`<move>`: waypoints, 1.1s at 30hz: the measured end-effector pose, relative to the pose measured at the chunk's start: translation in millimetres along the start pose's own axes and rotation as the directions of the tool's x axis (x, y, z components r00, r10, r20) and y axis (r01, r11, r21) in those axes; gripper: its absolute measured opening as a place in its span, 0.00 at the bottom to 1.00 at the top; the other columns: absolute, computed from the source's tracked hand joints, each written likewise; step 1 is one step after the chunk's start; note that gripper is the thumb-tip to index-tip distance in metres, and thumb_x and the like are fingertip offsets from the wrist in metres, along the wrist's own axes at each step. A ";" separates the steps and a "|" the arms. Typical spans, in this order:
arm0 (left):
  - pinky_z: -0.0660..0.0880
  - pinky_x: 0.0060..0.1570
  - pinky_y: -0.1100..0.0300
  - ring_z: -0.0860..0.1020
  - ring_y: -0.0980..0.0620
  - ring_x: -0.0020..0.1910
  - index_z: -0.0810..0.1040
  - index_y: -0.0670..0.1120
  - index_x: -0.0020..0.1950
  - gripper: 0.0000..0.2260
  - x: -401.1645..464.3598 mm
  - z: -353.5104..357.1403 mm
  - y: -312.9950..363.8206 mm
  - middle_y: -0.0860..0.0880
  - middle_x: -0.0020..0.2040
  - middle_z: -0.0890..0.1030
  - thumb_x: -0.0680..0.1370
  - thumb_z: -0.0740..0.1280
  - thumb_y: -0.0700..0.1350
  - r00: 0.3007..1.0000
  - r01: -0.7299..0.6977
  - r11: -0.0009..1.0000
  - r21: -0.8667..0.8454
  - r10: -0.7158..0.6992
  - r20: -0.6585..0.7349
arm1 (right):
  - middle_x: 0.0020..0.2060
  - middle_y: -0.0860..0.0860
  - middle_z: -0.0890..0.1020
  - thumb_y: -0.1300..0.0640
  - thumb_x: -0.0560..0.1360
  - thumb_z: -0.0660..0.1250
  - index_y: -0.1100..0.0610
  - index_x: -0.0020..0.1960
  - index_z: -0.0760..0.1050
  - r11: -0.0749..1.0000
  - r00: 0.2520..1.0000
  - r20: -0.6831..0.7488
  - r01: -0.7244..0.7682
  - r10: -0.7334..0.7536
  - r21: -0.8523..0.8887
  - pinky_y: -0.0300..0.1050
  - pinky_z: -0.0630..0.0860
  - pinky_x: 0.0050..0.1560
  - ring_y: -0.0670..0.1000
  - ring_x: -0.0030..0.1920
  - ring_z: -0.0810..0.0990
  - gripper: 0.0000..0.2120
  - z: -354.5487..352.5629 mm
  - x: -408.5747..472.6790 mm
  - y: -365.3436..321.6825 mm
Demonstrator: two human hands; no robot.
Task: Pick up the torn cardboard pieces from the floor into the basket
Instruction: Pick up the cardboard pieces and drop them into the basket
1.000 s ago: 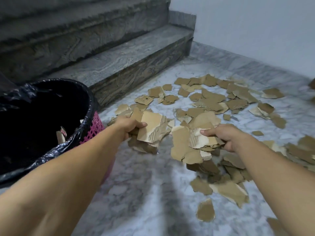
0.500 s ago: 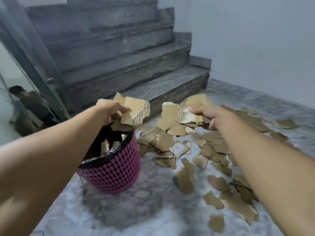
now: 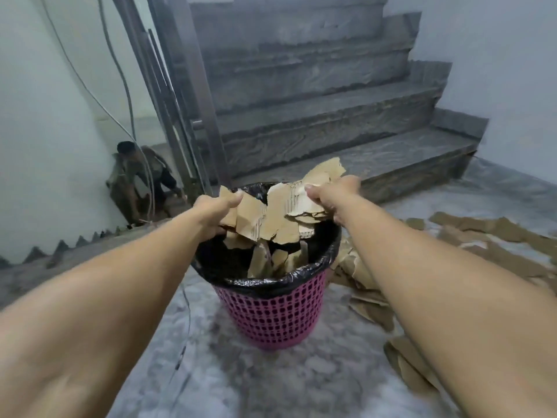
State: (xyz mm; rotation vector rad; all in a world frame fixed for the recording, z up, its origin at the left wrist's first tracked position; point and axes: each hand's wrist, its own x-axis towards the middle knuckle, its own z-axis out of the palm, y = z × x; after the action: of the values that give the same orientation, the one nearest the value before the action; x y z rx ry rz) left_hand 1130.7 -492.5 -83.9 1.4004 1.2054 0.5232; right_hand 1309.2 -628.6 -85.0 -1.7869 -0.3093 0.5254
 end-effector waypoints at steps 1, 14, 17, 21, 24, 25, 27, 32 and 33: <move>0.75 0.50 0.49 0.79 0.43 0.52 0.75 0.38 0.61 0.24 3.9 -0.9 -11.1 0.42 0.58 0.80 0.74 0.72 0.54 1.000 -0.017 0.997 0.073 0.016 0.015 | 0.59 0.56 0.80 0.50 0.64 0.80 0.61 0.63 0.72 0.996 1.000 0.015 0.028 -0.027 -0.082 0.51 0.78 0.60 0.57 0.58 0.80 0.34 8.8 -1.8 7.5; 0.45 0.76 0.45 0.46 0.46 0.79 0.58 0.40 0.77 0.33 21.8 -39.6 -90.6 0.43 0.79 0.52 0.80 0.60 0.58 0.903 -0.309 0.576 0.757 0.428 0.042 | 0.71 0.57 0.66 0.67 0.71 0.60 0.64 0.70 0.62 0.863 0.979 -0.017 0.170 -0.202 -0.476 0.52 0.68 0.66 0.60 0.69 0.68 0.27 19.5 -28.1 78.2; 0.45 0.76 0.45 0.46 0.45 0.78 0.57 0.40 0.77 0.34 17.6 -46.5 -95.6 0.42 0.79 0.49 0.79 0.59 0.60 0.896 -0.275 0.568 0.776 0.444 -0.007 | 0.79 0.56 0.49 0.62 0.73 0.61 0.63 0.78 0.48 0.876 0.980 0.106 0.198 -0.168 -0.440 0.55 0.58 0.75 0.59 0.77 0.55 0.38 32.5 -41.6 77.5; 0.45 0.76 0.43 0.48 0.42 0.78 0.60 0.39 0.76 0.35 9.5 -55.6 -104.2 0.41 0.79 0.52 0.78 0.56 0.63 0.893 -0.116 0.615 0.780 0.409 -0.189 | 0.77 0.52 0.30 0.51 0.73 0.69 0.59 0.78 0.31 0.893 0.934 0.355 0.199 -0.048 -0.403 0.54 0.49 0.78 0.55 0.79 0.40 0.53 41.1 -55.7 68.8; 0.46 0.74 0.41 0.50 0.41 0.78 0.62 0.39 0.74 0.35 3.4 -62.3 -107.9 0.40 0.78 0.54 0.78 0.55 0.64 0.884 0.008 0.699 0.715 0.330 -0.332 | 0.74 0.51 0.26 0.51 0.71 0.75 0.58 0.76 0.26 0.873 0.841 0.540 0.249 0.020 -0.420 0.50 0.49 0.76 0.54 0.79 0.41 0.60 39.1 -56.7 65.9; 0.47 0.74 0.41 0.50 0.41 0.77 0.62 0.39 0.74 0.35 2.7 -63.9 -109.3 0.40 0.78 0.54 0.78 0.56 0.64 0.877 0.015 0.732 0.681 0.318 -0.361 | 0.74 0.51 0.25 0.50 0.70 0.76 0.58 0.76 0.26 0.848 0.816 0.578 0.284 0.032 -0.447 0.50 0.48 0.76 0.54 0.79 0.41 0.62 38.1 -56.2 65.6; 0.47 0.74 0.43 0.51 0.42 0.78 0.59 0.38 0.75 0.36 1.2 -66.3 -113.5 0.40 0.78 0.53 0.78 0.57 0.63 0.859 0.001 0.793 0.609 0.311 -0.406 | 0.74 0.53 0.25 0.48 0.69 0.77 0.58 0.76 0.26 0.796 0.784 0.620 0.359 0.025 -0.487 0.47 0.48 0.76 0.54 0.79 0.40 0.63 40.1 -55.0 65.6; 0.45 0.76 0.46 0.47 0.44 0.78 0.48 0.39 0.78 0.41 -4.9 -62.0 -123.5 0.41 0.79 0.47 0.77 0.54 0.67 0.838 -0.052 0.834 0.550 0.336 -0.430 | 0.73 0.53 0.24 0.45 0.70 0.75 0.58 0.76 0.27 0.761 0.766 0.643 0.433 -0.028 -0.483 0.45 0.50 0.76 0.54 0.79 0.42 0.62 50.9 -46.5 68.7; 0.45 0.76 0.46 0.47 0.44 0.78 0.48 0.39 0.78 0.42 -5.7 -60.2 -123.3 0.40 0.79 0.47 0.77 0.53 0.67 0.836 -0.047 0.830 0.556 0.338 -0.433 | 0.73 0.53 0.24 0.45 0.70 0.75 0.58 0.77 0.27 0.762 0.765 0.643 0.437 -0.034 -0.479 0.45 0.49 0.76 0.53 0.79 0.42 0.62 50.3 -45.0 69.5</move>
State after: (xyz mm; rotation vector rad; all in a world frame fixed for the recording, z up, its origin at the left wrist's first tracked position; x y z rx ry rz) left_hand 1032.7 -493.0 -180.3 1.9510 1.7396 0.7940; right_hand 1241.0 -626.7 -153.7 -2.0976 -1.2894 0.8685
